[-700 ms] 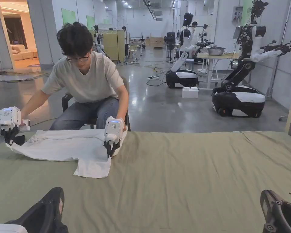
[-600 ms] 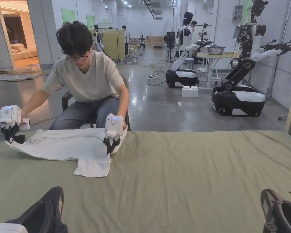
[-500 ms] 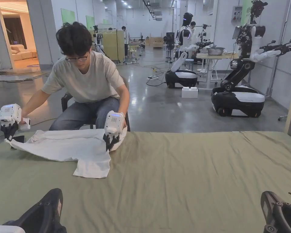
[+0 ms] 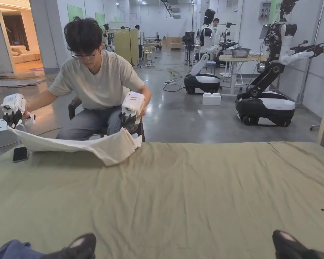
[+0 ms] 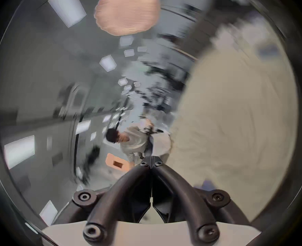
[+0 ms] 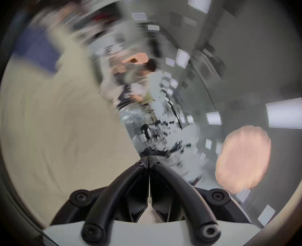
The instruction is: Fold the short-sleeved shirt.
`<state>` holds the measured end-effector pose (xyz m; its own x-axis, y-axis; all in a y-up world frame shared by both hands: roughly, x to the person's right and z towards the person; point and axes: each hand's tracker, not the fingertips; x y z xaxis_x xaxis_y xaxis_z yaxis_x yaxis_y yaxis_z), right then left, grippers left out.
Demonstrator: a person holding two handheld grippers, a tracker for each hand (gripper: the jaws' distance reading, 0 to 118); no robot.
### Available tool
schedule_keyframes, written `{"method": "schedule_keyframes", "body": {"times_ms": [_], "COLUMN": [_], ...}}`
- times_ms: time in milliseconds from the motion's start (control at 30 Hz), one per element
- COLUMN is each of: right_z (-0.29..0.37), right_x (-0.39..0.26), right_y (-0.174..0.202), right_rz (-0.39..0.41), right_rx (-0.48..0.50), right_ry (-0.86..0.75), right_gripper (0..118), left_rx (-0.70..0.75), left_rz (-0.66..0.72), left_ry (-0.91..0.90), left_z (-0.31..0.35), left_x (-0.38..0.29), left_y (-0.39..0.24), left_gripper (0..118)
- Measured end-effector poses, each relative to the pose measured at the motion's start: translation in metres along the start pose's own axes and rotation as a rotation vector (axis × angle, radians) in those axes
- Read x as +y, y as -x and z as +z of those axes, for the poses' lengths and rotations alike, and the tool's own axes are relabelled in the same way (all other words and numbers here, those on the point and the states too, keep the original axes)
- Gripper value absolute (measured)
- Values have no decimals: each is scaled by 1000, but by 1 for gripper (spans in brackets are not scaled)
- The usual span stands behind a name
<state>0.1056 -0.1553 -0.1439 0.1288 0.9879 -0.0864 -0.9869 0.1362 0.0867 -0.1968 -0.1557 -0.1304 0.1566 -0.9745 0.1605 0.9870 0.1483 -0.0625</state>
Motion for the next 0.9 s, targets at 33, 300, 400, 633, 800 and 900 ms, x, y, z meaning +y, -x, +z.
{"method": "schedule_keyframes", "body": {"times_ms": [33,300,400,633,800,900], "right_z": [0,-2,-4,13,11,11], "right_x": [-1,-2,-10,-64,-61,-60], "right_y": [13,38,-11,-33,-33,-33], "right_rz": [121,5,-562,-1591,-1499,-1504], "right_rx": [44,175,76,-21,-26,-22], "right_ry": [-6,-12,8,-25,12,7], "right_gripper": [0,0,0,0,0,0], "left_rx": [-62,-123,-2,22,20,21], "left_rz": [-93,161,760,1649,1541,1533], "left_ry": [-11,-29,-44,-205,-189,-189], "left_z": [-1,-4,-1,14,20,19], "left_x": [-3,2,-10,-78,-65,-65], "left_y": [-16,-22,43,59,58,60], "left_gripper": [0,0,0,0,0,0]}}
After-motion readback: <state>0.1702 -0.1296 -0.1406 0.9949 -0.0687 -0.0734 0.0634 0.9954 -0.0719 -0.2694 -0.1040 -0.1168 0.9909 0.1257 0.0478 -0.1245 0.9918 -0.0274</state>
